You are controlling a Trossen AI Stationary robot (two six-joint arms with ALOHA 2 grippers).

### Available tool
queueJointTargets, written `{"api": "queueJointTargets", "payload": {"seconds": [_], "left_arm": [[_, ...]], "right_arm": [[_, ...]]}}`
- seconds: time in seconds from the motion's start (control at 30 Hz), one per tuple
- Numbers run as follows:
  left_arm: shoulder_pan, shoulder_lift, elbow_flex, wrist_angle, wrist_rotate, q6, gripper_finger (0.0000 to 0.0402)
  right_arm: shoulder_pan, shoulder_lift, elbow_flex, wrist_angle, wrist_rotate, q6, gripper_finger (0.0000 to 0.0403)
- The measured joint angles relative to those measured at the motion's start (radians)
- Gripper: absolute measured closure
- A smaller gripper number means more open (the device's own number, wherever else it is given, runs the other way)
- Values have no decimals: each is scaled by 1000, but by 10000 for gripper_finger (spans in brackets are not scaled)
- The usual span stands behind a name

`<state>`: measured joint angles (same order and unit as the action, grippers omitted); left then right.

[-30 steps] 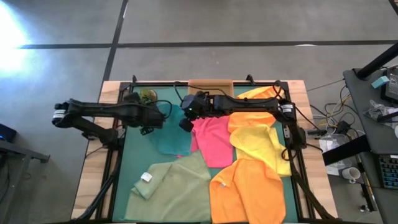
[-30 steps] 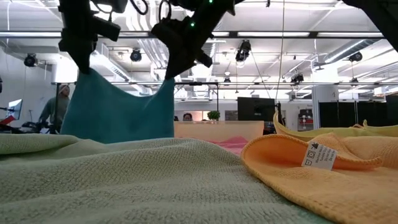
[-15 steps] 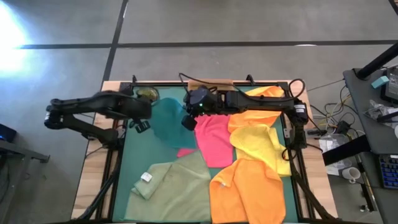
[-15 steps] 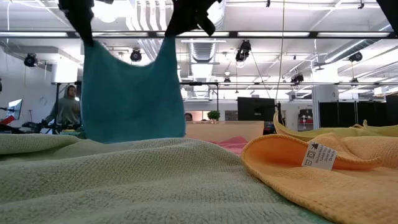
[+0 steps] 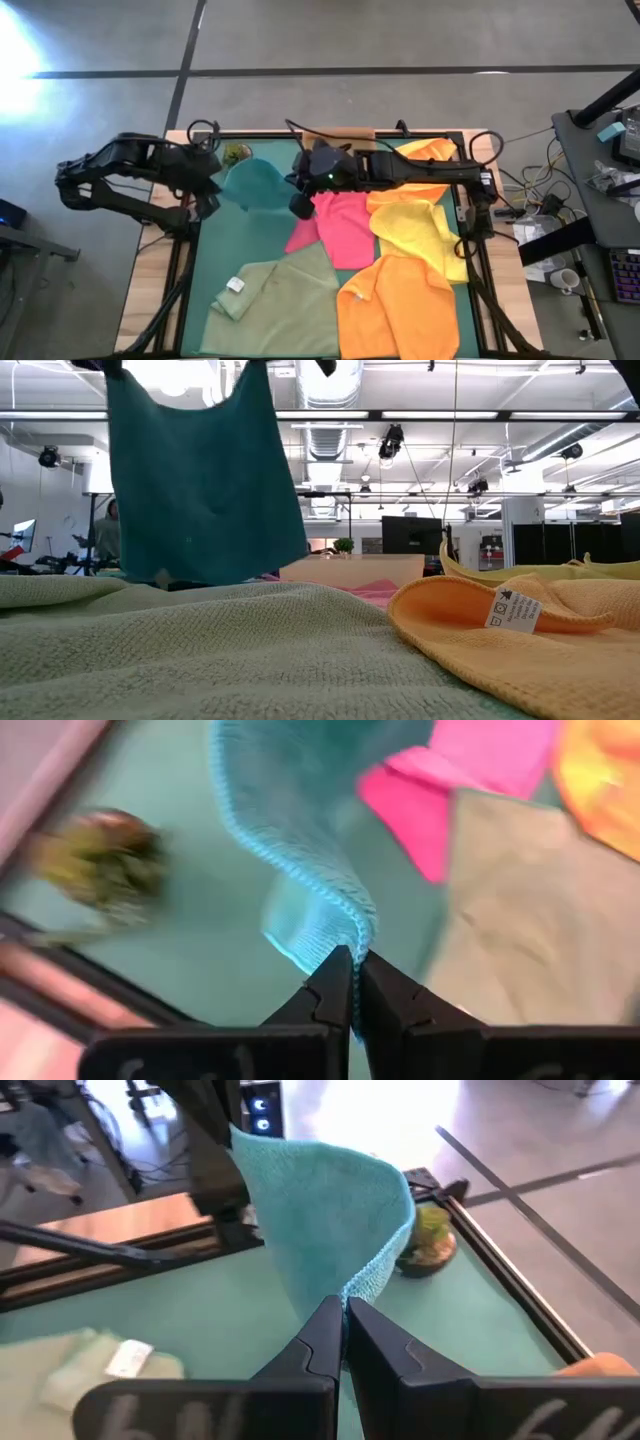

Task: Fold microfiber towels
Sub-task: Fold the blue microfiber towel

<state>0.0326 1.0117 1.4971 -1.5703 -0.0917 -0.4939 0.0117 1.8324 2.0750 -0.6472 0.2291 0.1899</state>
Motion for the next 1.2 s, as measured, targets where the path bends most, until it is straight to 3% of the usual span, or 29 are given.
{"api": "queueJointTargets", "payload": {"seconds": [0.3, 0.47, 0.63, 0.93, 1.2], "left_arm": [[-1, 9, 0, 0, 336, -61, 402], [0, 8, 0, 0, 471, -194, 402], [0, 5, -1, -1, 562, -397, 402], [-2, -5, -1, -1, 706, -577, 402], [-30, -14, -2, -1, 719, -652, 402]], "right_arm": [[61, 0, 31, -14, 0, 0, 394], [83, -5, 43, -30, -20, -11, 394], [106, -2, 43, -46, -54, -24, 394], [154, -4, 40, -26, -53, -27, 394], [191, -5, 45, -28, -52, -6, 394]]}}
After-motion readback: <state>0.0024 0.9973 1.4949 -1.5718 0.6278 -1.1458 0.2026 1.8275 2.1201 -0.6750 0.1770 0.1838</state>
